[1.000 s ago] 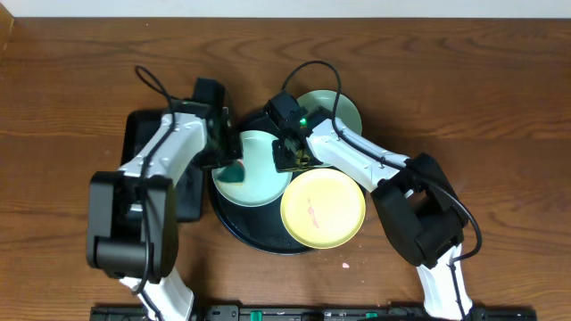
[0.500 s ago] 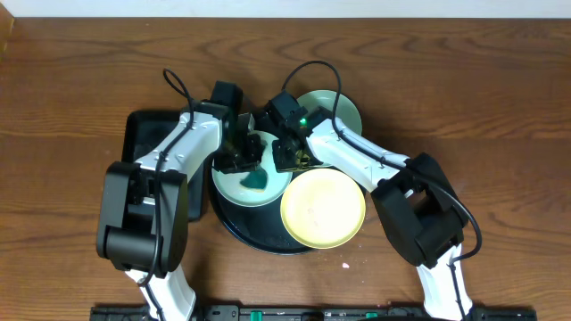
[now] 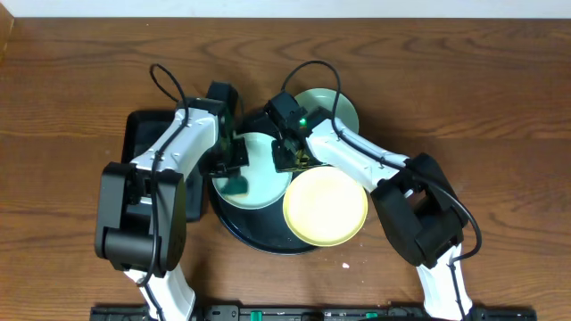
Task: Clean dirty plates on tray and stack at the side
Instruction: 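Scrub the held pale green plate with the sponge in the left gripper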
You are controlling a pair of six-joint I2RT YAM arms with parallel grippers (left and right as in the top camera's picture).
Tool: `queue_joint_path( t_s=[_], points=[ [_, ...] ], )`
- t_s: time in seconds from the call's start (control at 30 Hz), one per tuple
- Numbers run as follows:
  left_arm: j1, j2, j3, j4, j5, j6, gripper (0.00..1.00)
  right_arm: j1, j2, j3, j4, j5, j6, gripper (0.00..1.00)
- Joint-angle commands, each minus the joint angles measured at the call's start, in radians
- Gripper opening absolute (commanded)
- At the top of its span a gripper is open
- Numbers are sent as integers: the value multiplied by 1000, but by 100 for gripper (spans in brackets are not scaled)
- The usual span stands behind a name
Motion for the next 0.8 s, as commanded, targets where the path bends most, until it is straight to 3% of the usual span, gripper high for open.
queue_joint_path(
  t_s=[0.0,0.23,0.47,0.53,0.67,0.73,0.77],
  points=[
    [-35,12,5,-12,217,145,7,2,33,4,-11,24,-10,1],
    [-48,13,5,141,197,64,7,2,33,4,-12,24,-10,1],
    [-48,13,5,220,-311,-175,7,2,33,4,-12,25,-10,1],
    [-48,13,5,204,-376,-185,7,2,33,4,-12,24,-10,1],
    [-50,13,5,95,-343,-184,7,2,33,4,-11,25,-10,1],
    [-50,13,5,45,-250,-151,8,2,33,4,-11,25,-10,1],
    [-51,13,5,18,-132,-89,8,2,33,4,-11,25,-10,1]
  ],
)
